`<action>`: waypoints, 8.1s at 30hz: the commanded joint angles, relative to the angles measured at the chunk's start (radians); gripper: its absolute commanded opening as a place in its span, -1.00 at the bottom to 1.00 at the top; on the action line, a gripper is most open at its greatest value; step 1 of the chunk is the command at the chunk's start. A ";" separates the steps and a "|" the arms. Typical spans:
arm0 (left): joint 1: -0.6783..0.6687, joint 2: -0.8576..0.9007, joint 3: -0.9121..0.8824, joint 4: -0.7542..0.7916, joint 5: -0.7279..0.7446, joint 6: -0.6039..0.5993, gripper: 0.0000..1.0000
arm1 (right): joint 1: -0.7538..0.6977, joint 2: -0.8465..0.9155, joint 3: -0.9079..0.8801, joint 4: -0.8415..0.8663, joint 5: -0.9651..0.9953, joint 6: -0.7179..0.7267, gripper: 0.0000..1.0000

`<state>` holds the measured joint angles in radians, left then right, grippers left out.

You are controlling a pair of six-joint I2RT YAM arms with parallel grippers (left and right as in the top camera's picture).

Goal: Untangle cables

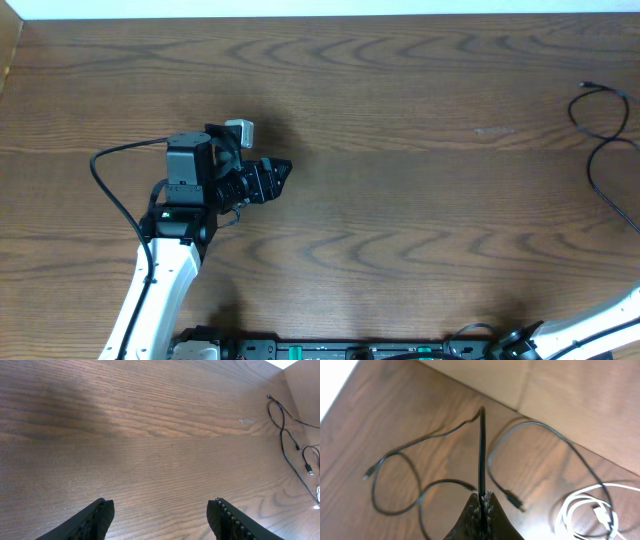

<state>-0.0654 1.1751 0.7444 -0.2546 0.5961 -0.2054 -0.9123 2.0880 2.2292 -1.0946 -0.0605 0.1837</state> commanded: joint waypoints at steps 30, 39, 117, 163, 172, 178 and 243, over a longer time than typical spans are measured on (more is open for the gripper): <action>0.002 -0.008 -0.003 0.002 -0.001 0.099 0.30 | 0.240 0.296 0.023 0.389 0.084 -0.105 -0.98; 0.002 -0.010 -0.003 0.006 0.051 0.072 0.30 | 0.253 0.400 0.023 0.449 0.112 -0.132 -0.10; 0.002 -0.009 -0.003 0.041 0.048 0.124 0.31 | 0.609 0.562 0.137 0.151 0.366 -0.189 0.99; 0.002 -0.010 -0.003 0.051 0.051 0.115 0.55 | 0.492 0.303 0.142 -0.049 0.306 -0.033 0.99; 0.002 -0.010 -0.003 0.059 0.092 0.092 0.56 | 0.488 0.175 0.142 -0.249 0.494 0.159 0.99; 0.003 -0.027 -0.003 0.062 0.103 0.092 0.56 | 0.488 0.103 0.142 -0.376 0.563 0.297 0.99; 0.004 -0.349 0.000 -0.054 -0.283 0.120 0.96 | 0.698 -0.336 -0.407 -0.132 0.035 -0.157 0.99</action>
<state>-0.0654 0.8455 0.7444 -0.3103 0.3630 -0.0998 -0.2504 1.8572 1.9385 -1.2755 -0.0921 0.0002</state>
